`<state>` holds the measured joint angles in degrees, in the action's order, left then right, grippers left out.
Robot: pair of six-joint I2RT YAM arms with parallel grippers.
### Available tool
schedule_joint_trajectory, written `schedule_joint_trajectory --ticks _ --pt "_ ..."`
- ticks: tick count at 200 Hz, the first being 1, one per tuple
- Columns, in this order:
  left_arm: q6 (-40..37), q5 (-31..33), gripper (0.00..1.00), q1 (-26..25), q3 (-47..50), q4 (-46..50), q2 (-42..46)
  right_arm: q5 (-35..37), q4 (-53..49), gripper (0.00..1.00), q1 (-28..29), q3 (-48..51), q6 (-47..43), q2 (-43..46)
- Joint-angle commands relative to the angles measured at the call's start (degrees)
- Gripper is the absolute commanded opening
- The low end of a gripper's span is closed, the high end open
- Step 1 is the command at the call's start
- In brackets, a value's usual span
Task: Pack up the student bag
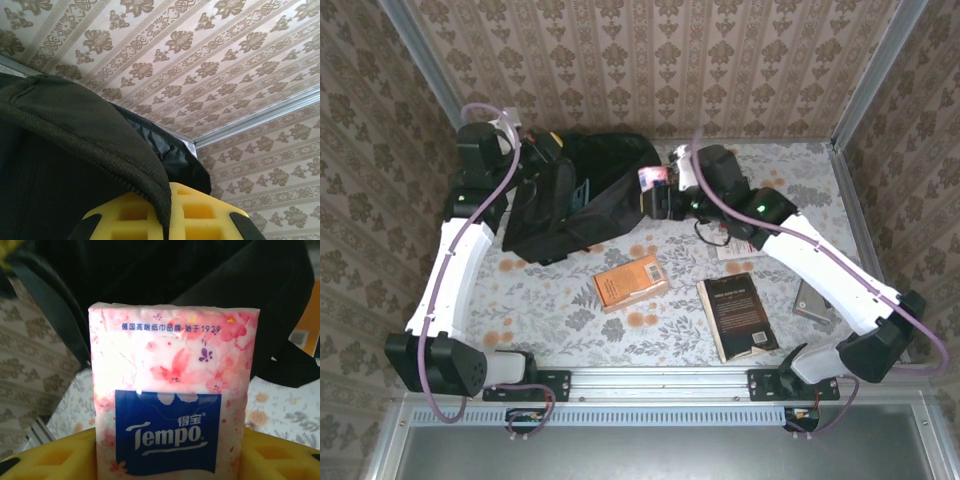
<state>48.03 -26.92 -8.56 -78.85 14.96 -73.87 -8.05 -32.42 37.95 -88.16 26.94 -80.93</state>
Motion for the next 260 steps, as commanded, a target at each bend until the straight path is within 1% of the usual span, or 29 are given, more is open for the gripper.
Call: schedule_joint_trajectory --ticks 1,16,36,66,78,113,128,145,163,198,235,260 --pt "1.3 -1.4 0.00 0.4 -2.9 -5.2 3.5 -2.0 -4.4 0.60 -0.9 -5.2 -1.7 0.9" --pt "1.7 -1.2 0.00 0.5 -1.9 -5.5 3.9 -4.0 -4.8 0.60 -1.2 -8.5 -0.8 -0.3" --pt "3.6 -2.0 0.00 0.6 0.3 -7.6 4.3 -8.0 -3.0 0.60 -1.8 -12.2 3.5 -2.8" --pt "5.4 -3.2 0.00 0.6 1.7 -9.4 4.5 -10.0 -4.5 0.62 -1.8 -22.1 8.9 -11.3" --pt "5.7 -3.5 0.00 0.5 2.0 -9.8 4.8 -9.7 -7.0 0.62 -1.8 -27.2 9.6 -15.8" --pt "5.2 -3.2 0.00 0.3 2.2 -9.2 5.5 -10.9 -17.4 0.62 -1.7 -46.2 9.3 -31.0" --pt "5.0 -3.1 0.00 0.3 2.1 -8.9 5.5 -10.6 -20.8 0.62 -1.5 -51.6 9.2 -35.8" --pt "5.2 -3.0 0.00 0.3 2.2 -9.1 5.5 -9.1 -22.1 0.62 -1.0 -54.6 8.8 -39.4" --pt "5.1 -3.1 0.00 0.3 2.0 -9.2 5.5 -9.2 -23.4 0.61 -0.5 -57.0 8.9 -42.4" --pt "4.8 -2.9 0.00 0.3 1.8 -8.7 5.4 -10.3 -23.6 0.58 1.1 -57.2 9.7 -46.1" --pt "5.8 -2.8 0.00 0.1 3.0 -10.0 5.7 -9.6 -20.8 0.58 1.4 -57.7 15.7 -49.9" --pt "6.5 -3.1 0.00 -0.3 3.3 -10.8 5.5 -12.2 -20.2 0.58 1.3 -62.6 18.5 -55.2"
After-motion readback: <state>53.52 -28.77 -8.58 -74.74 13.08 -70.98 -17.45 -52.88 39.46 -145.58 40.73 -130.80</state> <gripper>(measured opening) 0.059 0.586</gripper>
